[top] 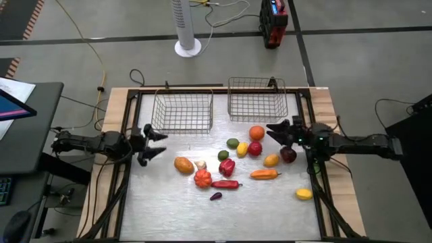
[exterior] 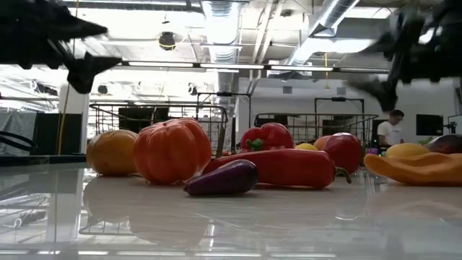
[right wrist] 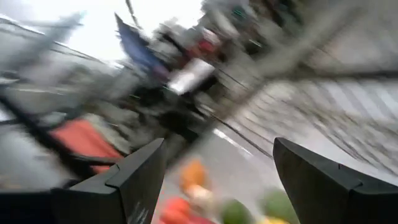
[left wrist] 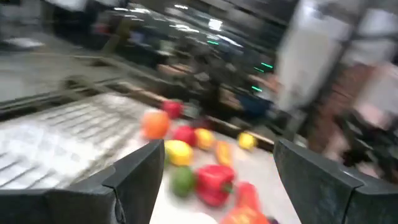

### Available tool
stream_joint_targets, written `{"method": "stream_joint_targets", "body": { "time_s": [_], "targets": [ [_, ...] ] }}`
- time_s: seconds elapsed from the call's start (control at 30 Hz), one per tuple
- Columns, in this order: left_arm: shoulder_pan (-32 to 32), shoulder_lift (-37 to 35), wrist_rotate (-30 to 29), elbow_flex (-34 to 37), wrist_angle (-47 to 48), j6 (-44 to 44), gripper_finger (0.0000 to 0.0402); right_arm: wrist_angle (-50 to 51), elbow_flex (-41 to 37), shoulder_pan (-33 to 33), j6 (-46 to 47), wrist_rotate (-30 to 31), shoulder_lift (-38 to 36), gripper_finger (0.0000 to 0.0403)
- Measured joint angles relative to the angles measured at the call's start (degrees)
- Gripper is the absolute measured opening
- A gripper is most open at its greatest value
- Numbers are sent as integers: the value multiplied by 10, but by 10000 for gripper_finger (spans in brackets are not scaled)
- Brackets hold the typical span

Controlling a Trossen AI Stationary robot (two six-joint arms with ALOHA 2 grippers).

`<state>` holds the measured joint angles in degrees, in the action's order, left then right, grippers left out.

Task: Sort produce into baskets
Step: Put the potato into the left gold wire basket

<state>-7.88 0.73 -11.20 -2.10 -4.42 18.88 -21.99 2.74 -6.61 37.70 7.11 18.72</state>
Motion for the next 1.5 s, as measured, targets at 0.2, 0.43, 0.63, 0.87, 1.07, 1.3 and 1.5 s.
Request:
{"method": "stream_joint_targets", "body": {
  "time_s": [0.2, 0.43, 0.63, 0.87, 1.07, 1.3, 1.5],
  "targets": [
    [-5, 22, -56, -28, 53, -105, 290, -49, 40, 104, -68, 76, 71, 323],
    [-6, 196, -76, -99, 54, -111, 290, -48, 135, 206, -109, 196, 250, 323],
    [-8, 393, -21, -197, 112, -93, 290, -38, 237, 213, -155, 228, 401, 323],
    [-48, 569, 73, -305, 270, -99, 290, -20, 313, 206, -200, 228, 489, 323],
    [-71, 673, 42, -365, 303, -104, 290, -19, 320, 206, -198, 228, 512, 323],
    [-74, 769, 23, -404, 314, -165, 290, -20, 320, 219, -198, 228, 519, 323],
    [-74, 836, 13, -410, 313, -190, 290, -15, 320, 220, -198, 228, 519, 323]
  ]
}}
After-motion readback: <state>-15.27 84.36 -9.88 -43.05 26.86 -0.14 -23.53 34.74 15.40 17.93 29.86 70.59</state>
